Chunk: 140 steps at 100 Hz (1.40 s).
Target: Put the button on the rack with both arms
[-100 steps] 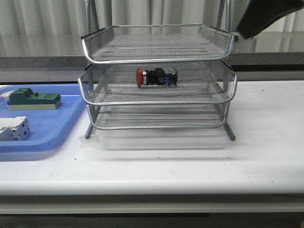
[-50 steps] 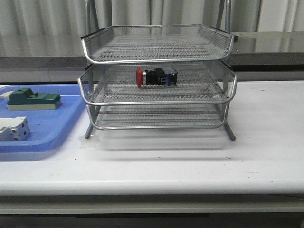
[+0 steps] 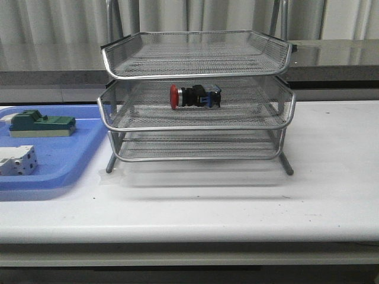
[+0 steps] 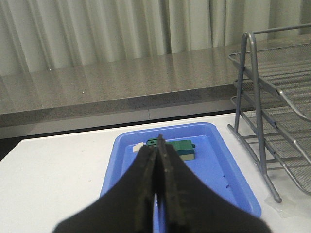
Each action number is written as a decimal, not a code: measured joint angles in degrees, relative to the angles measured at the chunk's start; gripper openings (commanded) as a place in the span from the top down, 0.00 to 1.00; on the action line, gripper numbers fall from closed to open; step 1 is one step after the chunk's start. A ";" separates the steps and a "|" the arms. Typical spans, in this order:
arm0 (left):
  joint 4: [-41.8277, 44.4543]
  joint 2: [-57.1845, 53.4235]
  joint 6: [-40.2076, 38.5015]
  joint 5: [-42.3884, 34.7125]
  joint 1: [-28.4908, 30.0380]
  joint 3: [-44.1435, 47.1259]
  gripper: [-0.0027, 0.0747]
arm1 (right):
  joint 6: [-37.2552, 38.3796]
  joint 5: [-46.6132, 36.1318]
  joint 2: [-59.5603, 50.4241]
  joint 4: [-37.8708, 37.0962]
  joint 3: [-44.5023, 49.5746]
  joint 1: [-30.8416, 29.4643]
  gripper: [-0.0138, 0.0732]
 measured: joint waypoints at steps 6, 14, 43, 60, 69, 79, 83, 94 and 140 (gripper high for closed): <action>0.00 0.00 0.00 0.00 0.00 0.00 0.99 | 0.00 0.10 -0.22 0.00 0.00 0.00 0.91; 0.00 0.00 0.00 0.00 0.00 0.00 0.99 | 0.00 0.06 -0.27 0.00 0.00 0.00 0.91; 0.00 0.00 0.00 0.00 0.00 0.00 0.99 | 0.14 0.06 -0.27 0.00 0.00 0.00 0.91; 0.00 0.00 0.00 0.00 0.00 0.00 0.99 | 0.14 -1.72 -0.27 0.49 0.49 0.00 0.91; 0.00 0.00 0.00 0.00 0.00 0.00 0.99 | 0.18 -4.86 -0.35 0.63 1.85 0.00 0.91; 0.00 0.00 0.00 0.00 0.00 0.00 0.99 | 3.38 -9.38 -1.94 -1.46 4.45 0.14 0.91; 0.00 0.00 0.00 0.00 0.00 0.00 0.99 | 6.25 -11.26 -2.92 -3.17 5.88 0.49 0.91; 0.00 0.00 0.00 0.00 0.00 0.00 0.99 | 15.98 -15.17 -7.01 -10.46 10.40 1.70 0.91; 0.00 0.00 0.00 0.00 0.00 0.00 0.99 | 28.56 -26.93 -17.63 -20.34 29.94 2.34 0.91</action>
